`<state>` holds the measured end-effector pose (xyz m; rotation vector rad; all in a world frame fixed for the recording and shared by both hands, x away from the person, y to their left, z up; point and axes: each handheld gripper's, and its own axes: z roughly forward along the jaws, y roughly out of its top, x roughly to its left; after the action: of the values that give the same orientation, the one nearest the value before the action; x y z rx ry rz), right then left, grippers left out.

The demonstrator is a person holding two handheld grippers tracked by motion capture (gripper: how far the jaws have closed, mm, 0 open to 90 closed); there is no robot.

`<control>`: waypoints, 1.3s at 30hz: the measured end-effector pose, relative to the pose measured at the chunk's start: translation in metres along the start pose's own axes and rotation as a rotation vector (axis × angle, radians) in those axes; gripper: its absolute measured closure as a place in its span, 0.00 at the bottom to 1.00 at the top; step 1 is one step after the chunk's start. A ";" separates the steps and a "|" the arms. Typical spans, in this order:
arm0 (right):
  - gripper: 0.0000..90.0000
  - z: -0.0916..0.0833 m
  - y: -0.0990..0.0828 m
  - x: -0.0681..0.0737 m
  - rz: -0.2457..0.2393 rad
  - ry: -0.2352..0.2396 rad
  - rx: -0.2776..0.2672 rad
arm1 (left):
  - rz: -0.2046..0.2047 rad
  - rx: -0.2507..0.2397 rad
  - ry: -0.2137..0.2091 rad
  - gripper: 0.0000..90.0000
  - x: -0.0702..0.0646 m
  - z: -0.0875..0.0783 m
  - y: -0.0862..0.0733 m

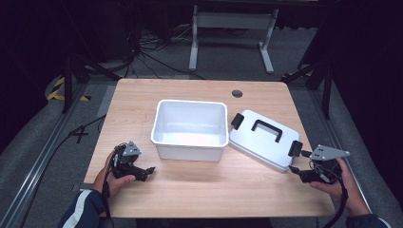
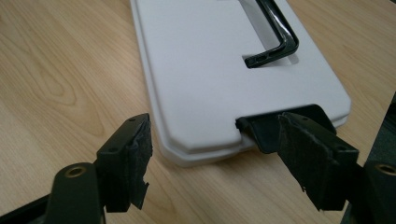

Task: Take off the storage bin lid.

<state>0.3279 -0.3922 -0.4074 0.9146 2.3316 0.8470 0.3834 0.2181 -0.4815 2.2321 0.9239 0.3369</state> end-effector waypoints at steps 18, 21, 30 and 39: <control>0.30 0.028 -0.046 0.010 0.087 0.041 -0.004 | 0.000 -0.001 0.000 0.00 0.000 0.000 0.000; 0.30 0.029 -0.051 0.009 0.113 0.047 -0.039 | -0.001 0.000 0.000 0.00 0.000 0.000 0.000; 0.26 0.031 -0.054 0.004 0.182 0.074 -0.039 | 0.000 -0.001 -0.001 0.00 0.000 0.000 0.000; 0.24 0.031 -0.055 0.005 0.196 0.058 -0.038 | 0.012 -0.003 -0.003 0.00 0.001 0.001 0.001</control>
<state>0.3210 -0.4089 -0.4676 1.1304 2.2925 1.0051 0.3856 0.2177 -0.4816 2.2357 0.9081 0.3402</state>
